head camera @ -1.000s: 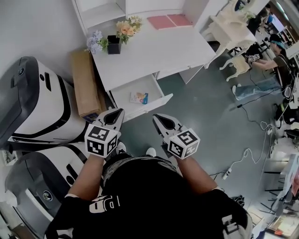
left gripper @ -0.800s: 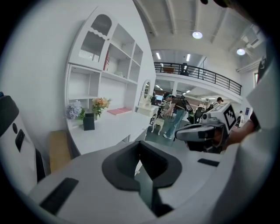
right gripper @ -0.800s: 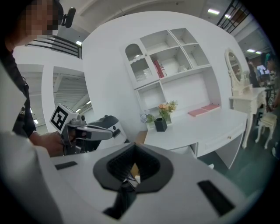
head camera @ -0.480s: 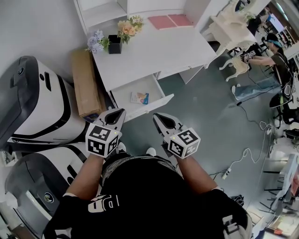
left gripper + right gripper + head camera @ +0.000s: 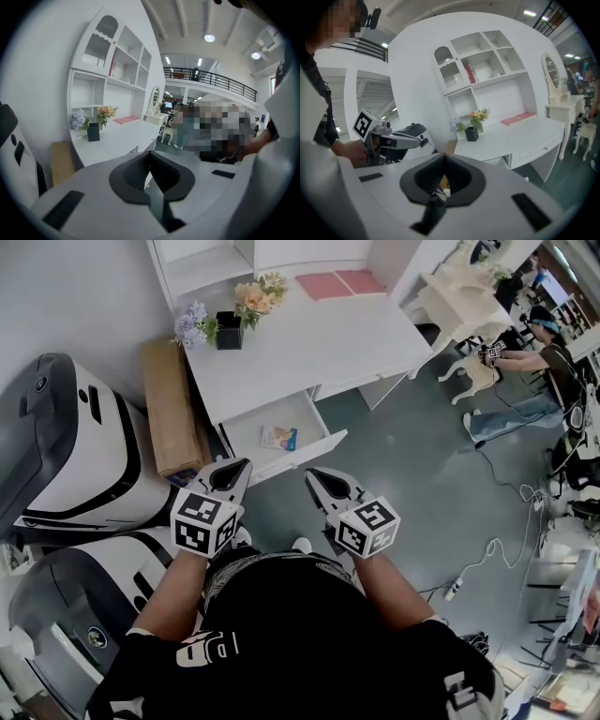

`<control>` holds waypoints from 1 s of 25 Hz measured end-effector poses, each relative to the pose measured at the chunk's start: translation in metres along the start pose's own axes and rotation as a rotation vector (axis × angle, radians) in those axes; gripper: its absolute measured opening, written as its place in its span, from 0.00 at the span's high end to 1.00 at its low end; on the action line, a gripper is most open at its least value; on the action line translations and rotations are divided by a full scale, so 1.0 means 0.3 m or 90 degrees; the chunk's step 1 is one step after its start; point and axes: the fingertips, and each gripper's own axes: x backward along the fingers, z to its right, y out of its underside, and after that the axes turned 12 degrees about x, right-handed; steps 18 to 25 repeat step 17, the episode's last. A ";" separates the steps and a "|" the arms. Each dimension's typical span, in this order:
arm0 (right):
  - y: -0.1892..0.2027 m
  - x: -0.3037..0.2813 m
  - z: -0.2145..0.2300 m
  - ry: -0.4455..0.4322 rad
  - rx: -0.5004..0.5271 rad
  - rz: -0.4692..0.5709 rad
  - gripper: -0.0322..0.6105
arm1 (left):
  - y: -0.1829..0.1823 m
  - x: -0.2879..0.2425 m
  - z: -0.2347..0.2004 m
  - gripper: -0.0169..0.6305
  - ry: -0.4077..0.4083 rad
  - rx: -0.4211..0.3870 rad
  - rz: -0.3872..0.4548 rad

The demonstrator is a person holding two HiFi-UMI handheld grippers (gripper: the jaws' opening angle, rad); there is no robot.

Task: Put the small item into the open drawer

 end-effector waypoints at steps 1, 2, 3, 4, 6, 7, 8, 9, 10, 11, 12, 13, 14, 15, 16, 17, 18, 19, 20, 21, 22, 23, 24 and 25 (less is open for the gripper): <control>0.000 0.000 0.001 0.001 0.000 0.000 0.94 | 0.000 0.001 -0.001 0.95 -0.001 0.001 0.001; 0.000 0.002 0.001 0.001 -0.001 0.001 0.94 | 0.000 0.002 -0.002 0.95 -0.002 0.001 0.001; 0.000 0.003 0.000 0.001 -0.001 0.002 0.94 | 0.001 0.003 -0.002 0.95 -0.002 0.002 0.002; 0.000 0.005 0.000 0.001 -0.001 0.003 0.94 | 0.001 0.003 -0.002 0.95 -0.003 0.003 0.003; 0.004 0.008 -0.001 0.001 -0.002 0.003 0.94 | 0.004 0.003 0.000 0.95 -0.004 0.003 0.004; 0.006 0.009 0.000 0.001 -0.003 0.002 0.94 | 0.005 0.002 0.002 0.95 -0.004 0.003 0.004; 0.007 0.011 -0.001 0.000 -0.003 0.002 0.94 | 0.006 0.002 0.005 0.95 -0.004 0.003 0.003; 0.009 0.013 -0.001 0.000 -0.004 0.002 0.94 | 0.007 0.002 0.007 0.95 -0.004 0.003 0.003; 0.010 0.015 -0.002 -0.001 -0.004 0.001 0.94 | 0.007 0.003 0.010 0.95 -0.004 0.003 0.004; 0.011 0.017 -0.002 -0.001 -0.004 0.001 0.94 | 0.007 0.004 0.012 0.95 -0.004 0.003 0.004; 0.012 0.018 -0.002 -0.001 -0.004 0.001 0.94 | 0.008 0.004 0.014 0.95 -0.005 0.003 0.005; 0.013 0.019 -0.002 -0.002 -0.004 0.001 0.94 | 0.009 0.005 0.016 0.95 -0.005 0.003 0.005; 0.013 0.020 -0.003 -0.002 -0.003 0.001 0.94 | 0.010 0.005 0.017 0.95 -0.006 0.004 0.005; 0.014 0.021 -0.004 -0.003 -0.003 0.002 0.94 | 0.012 0.006 0.018 0.95 -0.007 0.004 0.005; 0.015 0.022 -0.004 -0.003 -0.003 0.002 0.94 | 0.014 0.006 0.019 0.95 -0.007 0.004 0.005; 0.015 0.023 -0.005 -0.004 -0.002 0.002 0.94 | 0.016 0.006 0.020 0.95 -0.007 0.004 0.005; 0.015 0.023 -0.005 -0.004 -0.002 0.002 0.94 | 0.016 0.006 0.020 0.95 -0.007 0.004 0.005; 0.015 0.023 -0.005 -0.004 -0.002 0.002 0.94 | 0.016 0.006 0.020 0.95 -0.007 0.004 0.005; 0.015 0.023 -0.005 -0.004 -0.002 0.002 0.94 | 0.016 0.006 0.020 0.95 -0.007 0.004 0.005; 0.015 0.023 -0.005 -0.004 -0.002 0.002 0.94 | 0.016 0.006 0.020 0.95 -0.007 0.004 0.005; 0.015 0.023 -0.005 -0.004 -0.002 0.002 0.94 | 0.016 0.006 0.020 0.95 -0.007 0.004 0.005; 0.015 0.023 -0.005 -0.004 -0.002 0.002 0.94 | 0.016 0.006 0.020 0.95 -0.007 0.004 0.005; 0.015 0.023 -0.005 -0.004 -0.002 0.002 0.94 | 0.016 0.006 0.020 0.95 -0.007 0.004 0.005; 0.015 0.023 -0.005 -0.004 -0.002 0.002 0.94 | 0.016 0.006 0.020 0.95 -0.007 0.004 0.005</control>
